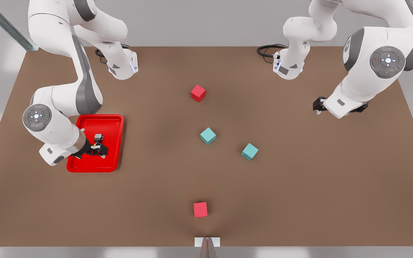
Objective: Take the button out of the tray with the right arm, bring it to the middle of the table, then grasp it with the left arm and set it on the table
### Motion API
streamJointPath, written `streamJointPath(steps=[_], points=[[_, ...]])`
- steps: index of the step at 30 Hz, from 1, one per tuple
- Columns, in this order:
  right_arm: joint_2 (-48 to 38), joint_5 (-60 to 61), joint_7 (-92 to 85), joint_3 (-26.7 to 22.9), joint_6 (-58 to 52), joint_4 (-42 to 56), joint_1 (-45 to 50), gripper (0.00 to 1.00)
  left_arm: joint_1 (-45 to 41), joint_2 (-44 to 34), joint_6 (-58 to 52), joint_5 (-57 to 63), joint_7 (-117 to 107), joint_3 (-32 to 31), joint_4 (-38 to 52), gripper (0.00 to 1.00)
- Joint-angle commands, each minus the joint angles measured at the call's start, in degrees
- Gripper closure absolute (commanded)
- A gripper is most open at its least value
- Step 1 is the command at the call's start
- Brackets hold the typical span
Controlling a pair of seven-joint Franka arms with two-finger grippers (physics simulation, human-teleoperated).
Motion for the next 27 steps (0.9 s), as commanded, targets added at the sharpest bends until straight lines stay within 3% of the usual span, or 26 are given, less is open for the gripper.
streamJointPath(steps=[1,4,9,10,11,14,16,18,21,27], points=[[-0.1,-0.2,2.4,0.0,-1.4,0.2,0.1,0.0,0.1,-0.1,0.8,0.1,-2.6,-0.1,0.0,0.0],[2.2,0.1,1.3,0.0,-4.9,-0.3,-0.1,0.0,-0.6,0.9,0.8,0.1,-2.5,-0.1,0.0,0.0],[6.8,2.1,-3.6,-0.2,-11.6,-1.2,-9.1,0.0,-2.1,3.9,1.3,0.4,-2.4,-0.1,0.2,0.0],[6.9,2.1,-3.6,-0.2,-9.2,-3.7,-12.0,0.0,-2.2,4.2,1.1,0.3,-2.4,-0.1,0.1,0.0],[6.3,1.8,-8.7,0.2,1.5,-11.7,-17.4,0.0,-2.2,4.5,1.1,0.3,-2.4,-0.1,0.2,0.0],[-2.4,1.6,-10.3,0.7,28.6,-36.9,-20.6,0.0,-2.2,5.1,1.2,0.4,-2.4,-0.1,0.1,0.0],[-3.8,1.6,-9.5,2.2,32.2,-41.7,-20.4,0.0,-2.2,5.2,1.0,0.3,-2.5,-0.1,0.1,0.0],[-4.2,1.6,-9.8,2.4,49.2,-50.7,-20.5,0.0,-2.2,5.9,1.2,0.3,-2.5,-0.1,0.1,0.0],[-4.2,0.8,-10.1,2.4,57.0,-54.5,-20.8,0.0,-2.2,6.0,1.2,0.3,-2.4,-0.1,0.1,0.0],[-4.1,-4.7,-13.3,2.4,57.4,-55.6,-22.4,0.0,-2.2,6.7,1.4,0.5,-2.5,-0.1,0.2,0.0]])
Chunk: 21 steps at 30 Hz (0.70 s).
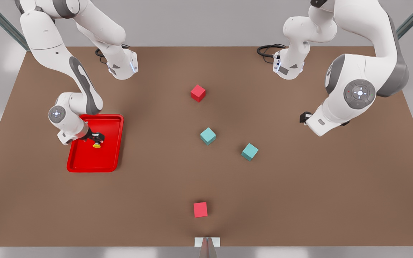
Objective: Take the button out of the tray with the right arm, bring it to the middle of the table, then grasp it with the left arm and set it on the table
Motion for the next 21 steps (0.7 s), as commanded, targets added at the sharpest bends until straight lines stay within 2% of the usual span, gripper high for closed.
streamJointPath(steps=[1,18,19,20,21], points=[[0.0,-1.7,-7.9,0.0,7.7,-0.4,0.0,0.0,0.0,0.1,0.2,0.1,-0.6,0.0,0.0,0.0],[3.4,-1.6,-3.5,0.1,7.6,-5.4,-0.9,0.01,0.0,1.0,0.2,0.2,-0.6,0.0,0.1,0.0],[3.5,-1.6,-3.5,0.0,7.5,-5.4,-0.9,0.4,0.0,1.0,0.2,0.2,-0.6,0.0,0.1,0.0],[3.3,-1.6,-3.9,0.0,7.2,-5.3,-0.9,0.57,-0.1,1.0,0.2,0.2,-0.6,0.0,0.1,0.0],[3.3,-1.6,-3.7,0.0,7.2,-5.3,-0.9,0.6,-0.1,0.9,0.2,0.2,-0.6,0.0,0.1,0.0]])
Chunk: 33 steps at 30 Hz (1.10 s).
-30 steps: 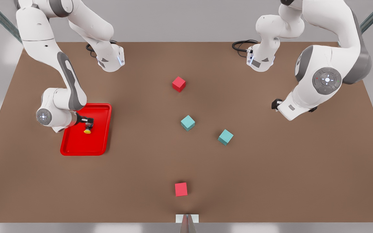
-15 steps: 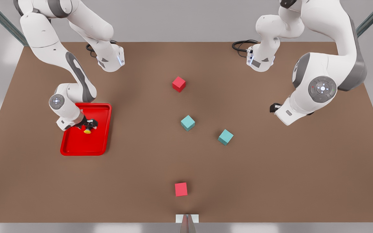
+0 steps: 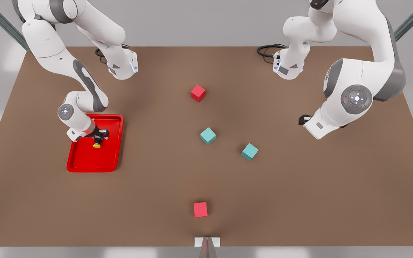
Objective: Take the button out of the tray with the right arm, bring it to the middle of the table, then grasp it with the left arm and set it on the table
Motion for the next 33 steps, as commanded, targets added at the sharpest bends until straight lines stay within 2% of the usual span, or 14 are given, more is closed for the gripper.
streamJointPath(steps=[1,7,9,11,12,14,22,25,26,27,29,33], points=[[0.0,-0.1,-0.5,0.0,-0.1,0.0,0.0,0.62,0.0,-0.1,0.0,0.0,-0.1,0.0,0.0,0.0],[-0.5,-0.1,0.5,0.1,-1.6,0.8,0.4,0.63,0.0,-0.1,-0.1,0.1,-0.1,0.0,0.0,0.0],[-2.1,-0.1,0.5,1.8,-4.3,1.3,0.1,0.63,-0.3,-0.1,-0.1,0.1,-0.1,0.0,0.0,0.0],[-6.5,0.5,1.2,5.7,-17.1,8.7,0.1,0.63,-0.3,-0.1,-0.1,0.1,-0.1,0.0,0.0,0.0],[-6.4,1.3,3.2,8.1,-25.0,14.9,0.2,0.62,-0.4,-0.1,-0.1,0.1,-0.1,0.0,0.0,0.0],[-5.2,7.1,5.1,9.5,-34.9,26.0,3.3,0.62,-0.4,-0.1,-0.1,0.1,-0.1,0.0,0.0,0.0],[17.7,7.1,35.1,9.2,-45.2,59.2,26.7,0.62,-0.6,-0.1,0.0,0.2,-0.1,0.0,0.0,0.0],[26.8,7.1,47.0,9.0,-45.5,71.3,34.6,0.61,-0.6,-0.1,0.1,0.9,-0.2,0.0,0.0,0.0],[30.4,7.0,51.8,8.3,-45.5,77.1,38.9,0.61,-0.6,0.0,0.2,0.9,-0.1,0.0,0.0,0.0],[33.8,7.1,54.7,5.4,-45.4,82.8,44.1,0.61,-0.6,0.0,0.2,0.9,-0.1,0.0,0.0,0.0],[41.4,9.2,60.9,4.4,-44.7,92.7,50.8,0.6,-0.6,0.0,0.2,0.9,-0.1,0.0,0.0,0.0],[45.5,9.6,66.2,4.2,-38.6,94.7,54.8,0.6,-0.6,0.3,0.8,0.9,-0.1,0.0,0.0,0.0]])
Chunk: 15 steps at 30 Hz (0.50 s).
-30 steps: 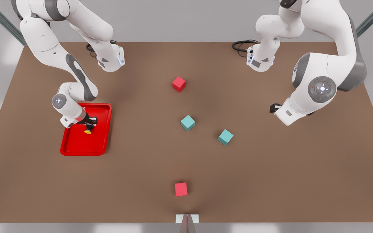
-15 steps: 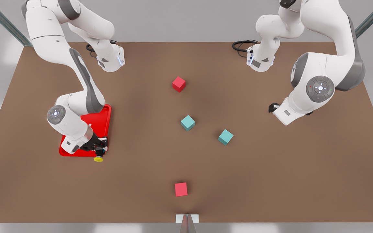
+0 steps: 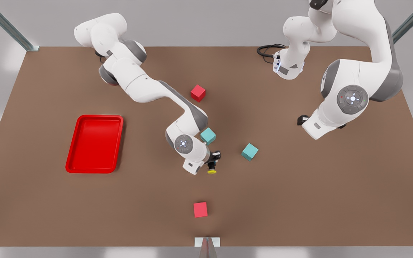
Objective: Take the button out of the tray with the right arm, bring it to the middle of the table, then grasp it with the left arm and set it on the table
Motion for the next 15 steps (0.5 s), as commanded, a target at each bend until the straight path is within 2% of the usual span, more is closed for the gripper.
streamJointPath(steps=[1,3,4,7,9,11,12,14,15], points=[[1.2,-1.2,39.3,-1.3,1.6,0.9,1.5,0.59,0.0,0.0,0.4,0.1,0.0,0.0,0.0,0.0],[1.9,-1.2,39.4,-1.6,1.7,0.8,1.8,0.57,0.0,0.0,0.5,0.1,0.0,0.0,0.0,0.0],[2.1,-1.2,39.4,-2.3,2.4,0.8,2.5,0.48,0.0,0.0,0.5,0.1,0.0,0.0,0.0,0.0],[2.9,-1.2,39.4,-3.3,3.6,0.7,3.3,0.41,0.0,0.0,0.6,0.1,0.0,0.0,0.0,0.0],[3.0,-1.2,39.5,-3.3,3.8,0.7,3.5,0.31,0.0,0.0,0.6,0.1,0.0,0.0,0.0,0.0],[3.8,-1.2,39.5,-4.1,4.6,0.7,4.3,0.31,0.0,0.0,0.6,0.1,0.0,0.0,0.0,0.0],[4.4,-1.2,39.5,-4.3,4.6,0.7,5.0,0.25,0.0,0.0,0.6,0.1,0.0,0.0,0.0,0.0],[4.6,-1.2,39.3,-5.5,6.2,0.6,5.7,0.0,0.0,0.0,0.6,0.1,0.0,0.0,0.0,0.0],[4.5,-1.2,38.8,-5.5,6.6,0.5,5.8,0.0,0.0,0.0,0.7,0.1,0.0,0.0,0.0,0.0]])
